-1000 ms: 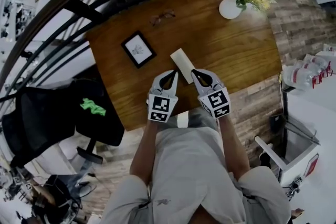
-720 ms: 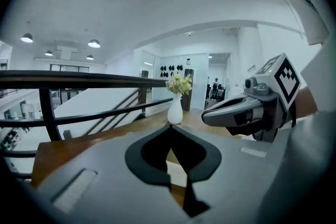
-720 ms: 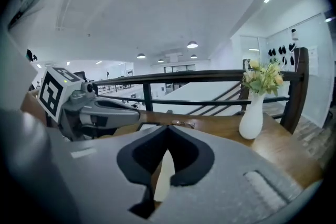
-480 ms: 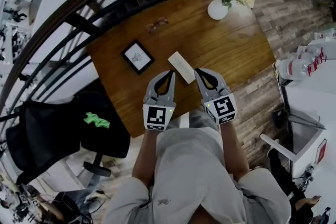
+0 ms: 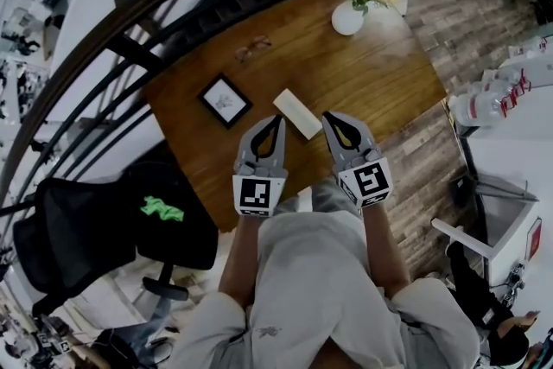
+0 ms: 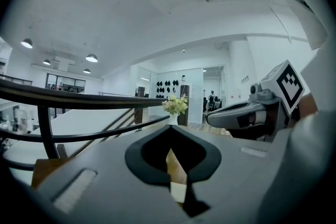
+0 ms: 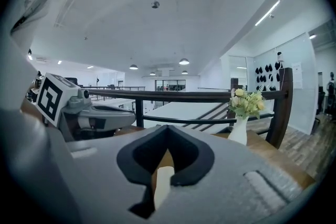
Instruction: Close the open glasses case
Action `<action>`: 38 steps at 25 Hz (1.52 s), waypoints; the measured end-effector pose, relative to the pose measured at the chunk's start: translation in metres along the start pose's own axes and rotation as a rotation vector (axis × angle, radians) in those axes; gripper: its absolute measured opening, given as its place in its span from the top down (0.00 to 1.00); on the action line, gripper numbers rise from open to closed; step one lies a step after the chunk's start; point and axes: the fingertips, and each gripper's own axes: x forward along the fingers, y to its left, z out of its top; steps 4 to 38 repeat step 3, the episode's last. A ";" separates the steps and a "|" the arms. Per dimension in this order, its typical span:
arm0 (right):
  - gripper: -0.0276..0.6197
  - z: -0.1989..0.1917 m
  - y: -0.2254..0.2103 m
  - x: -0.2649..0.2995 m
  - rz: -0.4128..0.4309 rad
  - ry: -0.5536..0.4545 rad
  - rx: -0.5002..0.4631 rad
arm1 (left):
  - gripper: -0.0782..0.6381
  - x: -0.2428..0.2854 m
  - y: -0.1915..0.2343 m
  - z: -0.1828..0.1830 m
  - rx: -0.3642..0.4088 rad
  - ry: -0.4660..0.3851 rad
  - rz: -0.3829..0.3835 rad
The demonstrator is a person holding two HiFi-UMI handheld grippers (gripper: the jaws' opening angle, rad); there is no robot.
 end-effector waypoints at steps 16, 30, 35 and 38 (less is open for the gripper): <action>0.95 0.003 -0.003 -0.003 -0.008 -0.009 -0.004 | 0.86 -0.001 0.000 0.002 -0.004 -0.012 0.000; 0.95 0.003 -0.003 -0.003 -0.008 -0.009 -0.004 | 0.86 -0.001 0.000 0.002 -0.004 -0.012 0.000; 0.95 0.003 -0.003 -0.003 -0.008 -0.009 -0.004 | 0.86 -0.001 0.000 0.002 -0.004 -0.012 0.000; 0.95 0.003 -0.003 -0.003 -0.008 -0.009 -0.004 | 0.86 -0.001 0.000 0.002 -0.004 -0.012 0.000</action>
